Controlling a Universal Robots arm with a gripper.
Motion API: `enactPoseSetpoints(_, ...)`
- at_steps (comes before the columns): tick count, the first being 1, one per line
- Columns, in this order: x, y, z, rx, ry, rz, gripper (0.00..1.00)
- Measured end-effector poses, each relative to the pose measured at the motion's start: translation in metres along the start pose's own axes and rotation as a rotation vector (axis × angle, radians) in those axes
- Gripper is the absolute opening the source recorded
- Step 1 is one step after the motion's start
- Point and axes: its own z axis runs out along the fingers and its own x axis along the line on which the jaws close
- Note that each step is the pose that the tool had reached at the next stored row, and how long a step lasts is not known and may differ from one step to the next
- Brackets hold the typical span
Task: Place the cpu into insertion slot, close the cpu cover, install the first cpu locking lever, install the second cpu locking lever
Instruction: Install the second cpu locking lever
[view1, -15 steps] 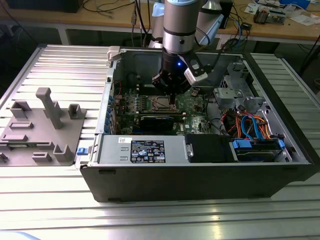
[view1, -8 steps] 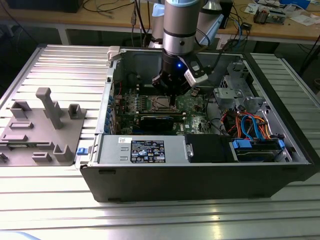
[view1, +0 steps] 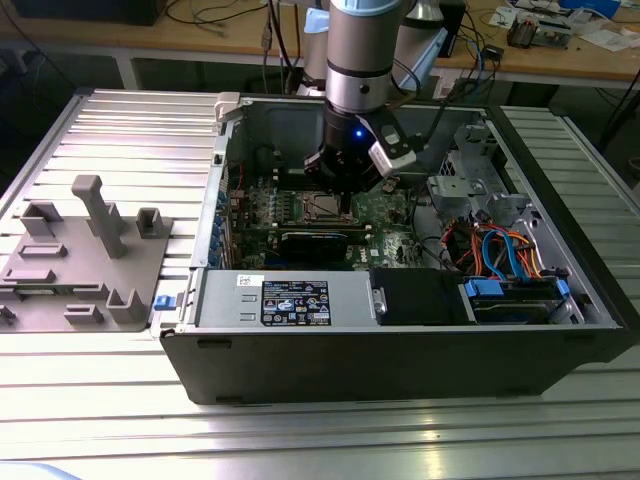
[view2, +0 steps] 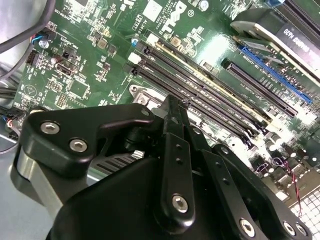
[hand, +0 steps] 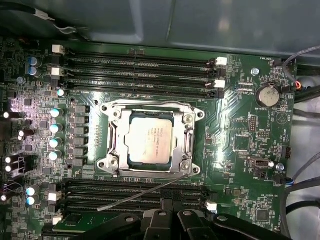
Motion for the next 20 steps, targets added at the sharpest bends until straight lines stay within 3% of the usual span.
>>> enactPoseSetpoints(20,0.0007,-0.0102,0.0031,0.0,0.0,0.0,0.11)
